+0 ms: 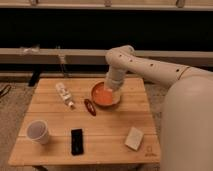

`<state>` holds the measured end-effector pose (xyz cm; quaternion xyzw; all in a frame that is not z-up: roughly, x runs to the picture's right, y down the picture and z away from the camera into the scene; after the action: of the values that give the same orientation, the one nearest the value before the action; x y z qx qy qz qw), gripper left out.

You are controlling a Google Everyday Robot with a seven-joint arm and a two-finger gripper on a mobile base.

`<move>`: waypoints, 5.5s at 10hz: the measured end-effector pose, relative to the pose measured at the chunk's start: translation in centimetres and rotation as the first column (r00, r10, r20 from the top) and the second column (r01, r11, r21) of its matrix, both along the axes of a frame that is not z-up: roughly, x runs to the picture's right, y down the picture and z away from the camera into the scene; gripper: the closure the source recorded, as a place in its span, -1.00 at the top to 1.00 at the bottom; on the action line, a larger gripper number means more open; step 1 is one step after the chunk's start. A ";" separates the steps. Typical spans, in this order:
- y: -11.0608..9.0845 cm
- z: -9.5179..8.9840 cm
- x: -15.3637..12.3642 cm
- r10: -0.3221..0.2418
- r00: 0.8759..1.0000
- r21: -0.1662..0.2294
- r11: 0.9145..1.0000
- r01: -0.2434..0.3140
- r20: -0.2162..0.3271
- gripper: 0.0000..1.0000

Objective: Pick up the ceramic bowl

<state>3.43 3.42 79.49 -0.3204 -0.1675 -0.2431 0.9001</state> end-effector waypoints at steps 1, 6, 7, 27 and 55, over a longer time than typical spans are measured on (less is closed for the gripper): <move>0.0 0.0 0.0 0.000 1.000 0.000 1.000 0.000 0.000 0.31; 0.0 0.0 0.0 0.000 1.000 0.000 1.000 0.000 0.000 0.31; 0.0 0.0 0.0 0.000 1.000 0.000 1.000 0.000 0.000 0.31; 1.2 2.6 0.5 -0.015 0.999 0.029 0.999 0.014 0.033 0.31; 5.0 8.1 0.9 -0.077 0.996 -0.034 0.996 0.078 0.034 -1.00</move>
<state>4.34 8.41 87.57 -0.3383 -0.1740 -0.2800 0.8814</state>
